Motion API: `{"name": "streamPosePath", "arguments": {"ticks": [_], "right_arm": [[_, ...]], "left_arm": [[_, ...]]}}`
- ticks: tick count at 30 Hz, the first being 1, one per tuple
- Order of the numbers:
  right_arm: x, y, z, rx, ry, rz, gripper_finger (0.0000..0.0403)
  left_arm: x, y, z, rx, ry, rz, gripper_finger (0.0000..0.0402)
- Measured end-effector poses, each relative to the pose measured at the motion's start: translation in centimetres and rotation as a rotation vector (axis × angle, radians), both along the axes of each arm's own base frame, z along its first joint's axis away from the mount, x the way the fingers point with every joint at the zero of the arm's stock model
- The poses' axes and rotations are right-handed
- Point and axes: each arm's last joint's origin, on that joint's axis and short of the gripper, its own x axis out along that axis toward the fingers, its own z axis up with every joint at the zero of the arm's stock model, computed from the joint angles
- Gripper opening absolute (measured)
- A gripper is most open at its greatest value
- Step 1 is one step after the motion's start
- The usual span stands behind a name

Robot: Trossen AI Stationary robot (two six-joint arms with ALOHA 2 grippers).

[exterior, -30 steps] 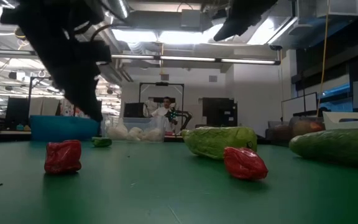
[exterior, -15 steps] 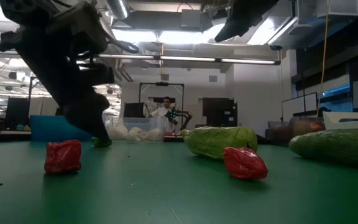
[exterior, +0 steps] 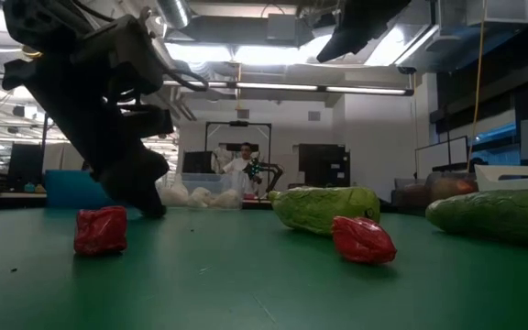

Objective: Sort produce into baskets
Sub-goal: Put the green chili pepper into the blue bin

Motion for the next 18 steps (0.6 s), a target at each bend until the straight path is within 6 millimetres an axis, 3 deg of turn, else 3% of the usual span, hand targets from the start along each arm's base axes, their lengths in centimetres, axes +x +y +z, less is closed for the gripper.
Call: {"name": "streamPosePath", "arguments": {"ticks": [10, 18], "right_arm": [[0.0, 0.0, 0.0, 0.0, 0.001, 0.0, 0.0001], [0.0, 0.0, 0.0, 0.0, 0.001, 0.0, 0.0001]], "left_arm": [[0.0, -0.2, 0.4, -0.057, -0.031, 0.017, 0.011], [0.2, -0.1, 4.2, -0.077, -0.16, -0.007, 0.0091]]}}
